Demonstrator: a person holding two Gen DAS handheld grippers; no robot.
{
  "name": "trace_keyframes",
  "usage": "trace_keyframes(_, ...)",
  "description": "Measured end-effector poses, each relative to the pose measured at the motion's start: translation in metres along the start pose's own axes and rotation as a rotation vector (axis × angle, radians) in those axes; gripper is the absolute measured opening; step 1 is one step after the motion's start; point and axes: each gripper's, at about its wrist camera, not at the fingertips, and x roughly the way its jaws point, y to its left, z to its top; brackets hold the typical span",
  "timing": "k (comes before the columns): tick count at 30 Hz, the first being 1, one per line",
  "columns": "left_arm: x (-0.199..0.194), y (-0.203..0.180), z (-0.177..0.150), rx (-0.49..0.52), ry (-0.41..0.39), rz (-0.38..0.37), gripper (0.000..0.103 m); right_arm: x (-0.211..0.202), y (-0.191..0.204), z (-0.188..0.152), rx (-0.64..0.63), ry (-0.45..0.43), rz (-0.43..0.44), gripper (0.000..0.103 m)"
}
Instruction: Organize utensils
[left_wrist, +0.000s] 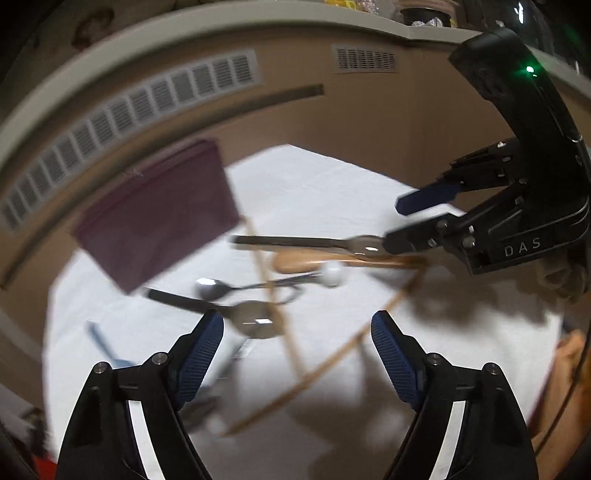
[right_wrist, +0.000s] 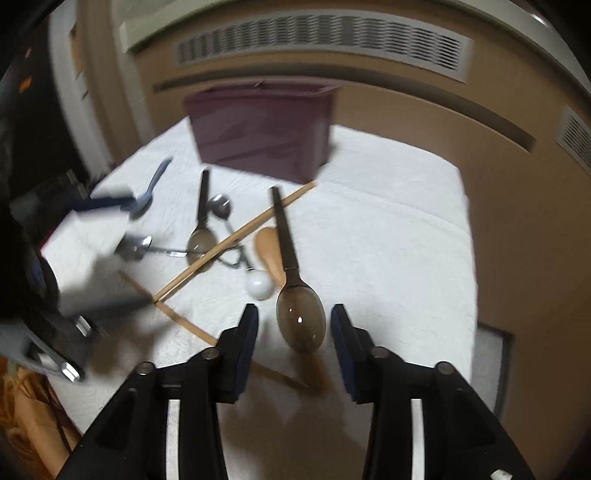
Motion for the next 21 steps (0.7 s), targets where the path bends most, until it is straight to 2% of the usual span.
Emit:
trace_keyframes(2, 0.004, 0.000, 0.003, -0.062, 0.006, -0.023, 0.082, -0.009, -0.013, -0.005, 0.039, -0.024, -0.007, 0.045)
trace_keyframes(3, 0.005, 0.002, 0.003, -0.098, 0.008, -0.002, 0.082, -0.010, -0.017, -0.007, 0.048, -0.027, -0.014, 0.045)
trace_keyframes(7, 0.008, 0.026, -0.001, -0.229, 0.025, 0.056, 0.066, -0.001, -0.023, -0.011, 0.058, -0.014, -0.029, 0.045)
trace_keyframes(11, 0.005, 0.074, -0.007, -0.409, 0.044, 0.099, 0.065, 0.007, -0.022, -0.006, 0.067, -0.014, -0.011, 0.045)
trace_keyframes(13, 0.004, 0.093, -0.010, -0.481, 0.058, 0.155, 0.065, 0.011, -0.015, 0.002, 0.051, -0.019, 0.002, 0.045)
trace_keyframes(14, 0.001, 0.104, -0.013, -0.521, 0.055, 0.195, 0.065, 0.013, -0.011, 0.006, 0.038, -0.019, 0.009, 0.044)
trace_keyframes(17, -0.010, 0.128, -0.023, -0.604, 0.023, 0.250, 0.065, 0.022, 0.009, 0.026, -0.014, -0.023, 0.046, 0.030)
trace_keyframes(21, -0.026, 0.149, -0.040, -0.669, 0.006, 0.286, 0.065, 0.043, 0.038, 0.059, -0.102, -0.010, 0.112, 0.027)
